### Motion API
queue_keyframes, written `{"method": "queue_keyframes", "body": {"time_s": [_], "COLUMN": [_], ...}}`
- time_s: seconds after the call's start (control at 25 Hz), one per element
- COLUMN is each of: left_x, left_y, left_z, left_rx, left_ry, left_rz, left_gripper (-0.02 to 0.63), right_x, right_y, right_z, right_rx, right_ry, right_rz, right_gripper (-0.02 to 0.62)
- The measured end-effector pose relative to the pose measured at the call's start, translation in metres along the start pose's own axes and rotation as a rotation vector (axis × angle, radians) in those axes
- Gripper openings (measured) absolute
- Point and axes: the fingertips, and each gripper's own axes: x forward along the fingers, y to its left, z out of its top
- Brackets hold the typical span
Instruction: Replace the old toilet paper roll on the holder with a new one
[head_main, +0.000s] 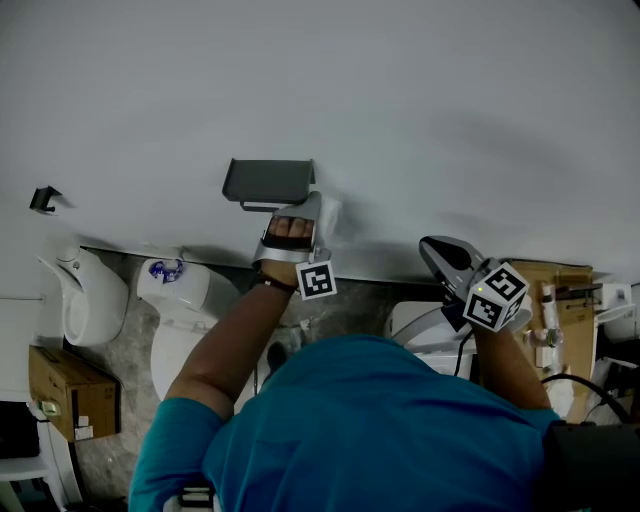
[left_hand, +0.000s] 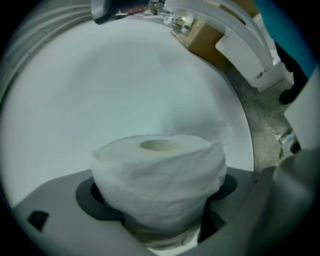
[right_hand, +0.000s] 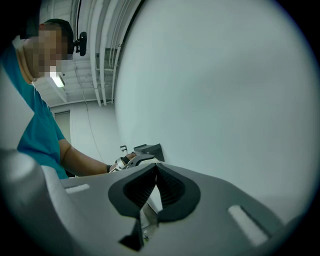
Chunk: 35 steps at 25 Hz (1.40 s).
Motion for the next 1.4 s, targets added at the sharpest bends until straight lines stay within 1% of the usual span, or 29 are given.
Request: {"method": "queue_keyframes", "body": {"time_s": [0.36, 0.64, 0.88, 1.04, 1.4], "left_x": [0.002, 0.002, 0.001, 0.0, 0.0], "left_y": [-0.008, -0.013, -0.013, -0.015, -0.016], "left_z": [-0.003, -0.009, -0.011, -0.02, -0.025], "left_rx": [0.001, -0.023, -0.025, -0.037, -0.043], "left_ry": [-0.005, 0.0, 0.0, 0.017, 0.012], "left_rz": [0.007, 0.01, 0.011, 0.002, -0.003], "left_gripper": [0.488, 0.488, 0.488, 0.488, 0.488], "right_x": [-0.002, -0.004, 0.001, 0.002, 0.008], "right_y": [-0.004, -0.008, -0.004, -0.002, 0.004], "right_z": [-0.003, -0.004, -0.003, -0.002, 0.001], "right_rx": [0.01, 0.011, 0.005, 0.001, -0.008], "right_ry": [0.005, 0.01, 0.01, 0.011, 0.012], "right_rz": [-0.019, -0.025, -0.017, -0.012, -0.006], "right_gripper": [0.005, 0.005, 0.005, 0.005, 0.005]}}
